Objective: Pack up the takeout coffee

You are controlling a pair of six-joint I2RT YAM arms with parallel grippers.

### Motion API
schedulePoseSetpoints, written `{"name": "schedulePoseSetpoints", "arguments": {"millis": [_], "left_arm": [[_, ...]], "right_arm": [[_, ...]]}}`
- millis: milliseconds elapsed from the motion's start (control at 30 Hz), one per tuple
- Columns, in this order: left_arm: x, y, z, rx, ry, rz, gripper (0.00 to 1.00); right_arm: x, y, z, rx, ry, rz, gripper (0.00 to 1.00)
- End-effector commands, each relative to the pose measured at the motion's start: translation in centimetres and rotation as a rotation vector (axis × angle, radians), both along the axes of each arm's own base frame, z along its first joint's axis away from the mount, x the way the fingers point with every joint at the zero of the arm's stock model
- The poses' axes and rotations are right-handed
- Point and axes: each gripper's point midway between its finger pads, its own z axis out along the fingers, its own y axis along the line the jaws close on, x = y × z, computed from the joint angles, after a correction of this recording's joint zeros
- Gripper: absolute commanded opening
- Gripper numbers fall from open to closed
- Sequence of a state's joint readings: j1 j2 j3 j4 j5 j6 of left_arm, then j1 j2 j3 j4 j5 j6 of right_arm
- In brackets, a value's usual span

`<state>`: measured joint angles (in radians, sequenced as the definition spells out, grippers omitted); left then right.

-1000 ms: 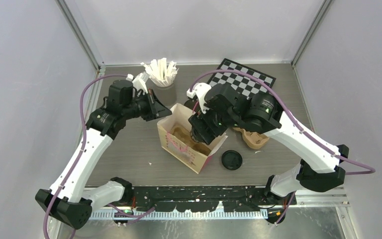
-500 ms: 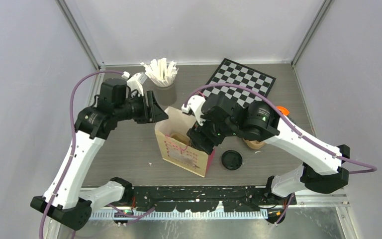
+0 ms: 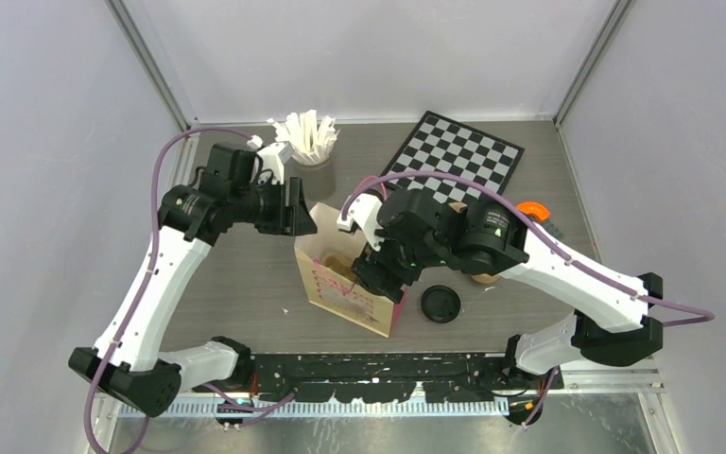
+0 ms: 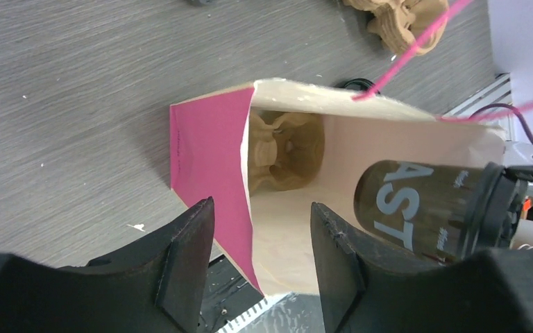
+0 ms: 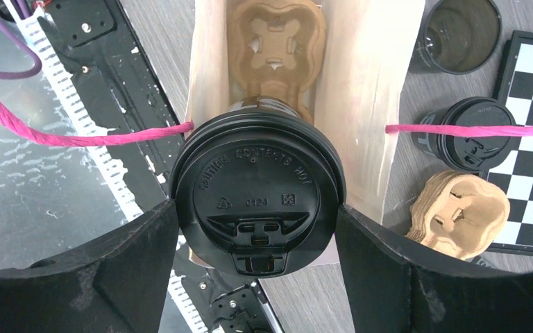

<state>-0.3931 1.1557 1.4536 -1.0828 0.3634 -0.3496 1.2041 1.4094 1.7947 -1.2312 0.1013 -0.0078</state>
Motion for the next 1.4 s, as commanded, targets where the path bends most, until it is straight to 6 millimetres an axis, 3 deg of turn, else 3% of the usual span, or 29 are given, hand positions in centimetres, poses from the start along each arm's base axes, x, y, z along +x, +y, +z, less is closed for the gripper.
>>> {"name": "schedulePoseSetpoints", "arguments": {"millis": [0, 200, 433, 533, 700, 833, 1200, 1267, 1367], "left_arm": [[0.9, -0.4, 0.4, 0.014, -0.05, -0.047, 0.55], [0.8, -0.5, -0.5, 0.025, -0.045, -0.077, 0.51], [-0.3, -0.8, 0.4, -0.03, -0.073, -0.092, 0.08], [-0.1, -1.3, 1.1, -0.069, -0.136, -0.106, 0.0], [0.6, -2.1, 2.9, -0.137, -0.263, -0.134, 0.0], [1.3, -3.0, 3.9, -0.206, -0.337, -0.143, 0.0], [0.9, -3.3, 2.8, -0.268, -0.422, -0.157, 0.0], [0.7, -3.1, 2.5, -0.259, -0.408, -0.148, 0.11], [-0.1, -2.3, 2.1, -0.229, -0.352, -0.109, 0.43]], "right_arm": [[-1.0, 0.9, 0.4, 0.02, -0.023, 0.079, 0.79], [-1.6, 1.2, 0.0, 0.003, -0.036, 0.091, 0.79], [-1.1, 1.0, 0.1, -0.008, -0.069, 0.041, 0.79], [-0.1, 1.0, 1.1, 0.008, -0.12, 0.011, 0.79], [1.0, 0.7, 2.2, -0.019, -0.186, 0.006, 0.79], [1.3, 0.3, 1.8, -0.064, -0.208, 0.025, 0.79], [0.3, 0.9, -0.1, -0.104, -0.191, 0.086, 0.79], [0.0, 1.0, -0.5, -0.121, -0.201, 0.097, 0.79], [-0.4, 1.0, -1.2, -0.145, -0.213, 0.107, 0.79]]}}
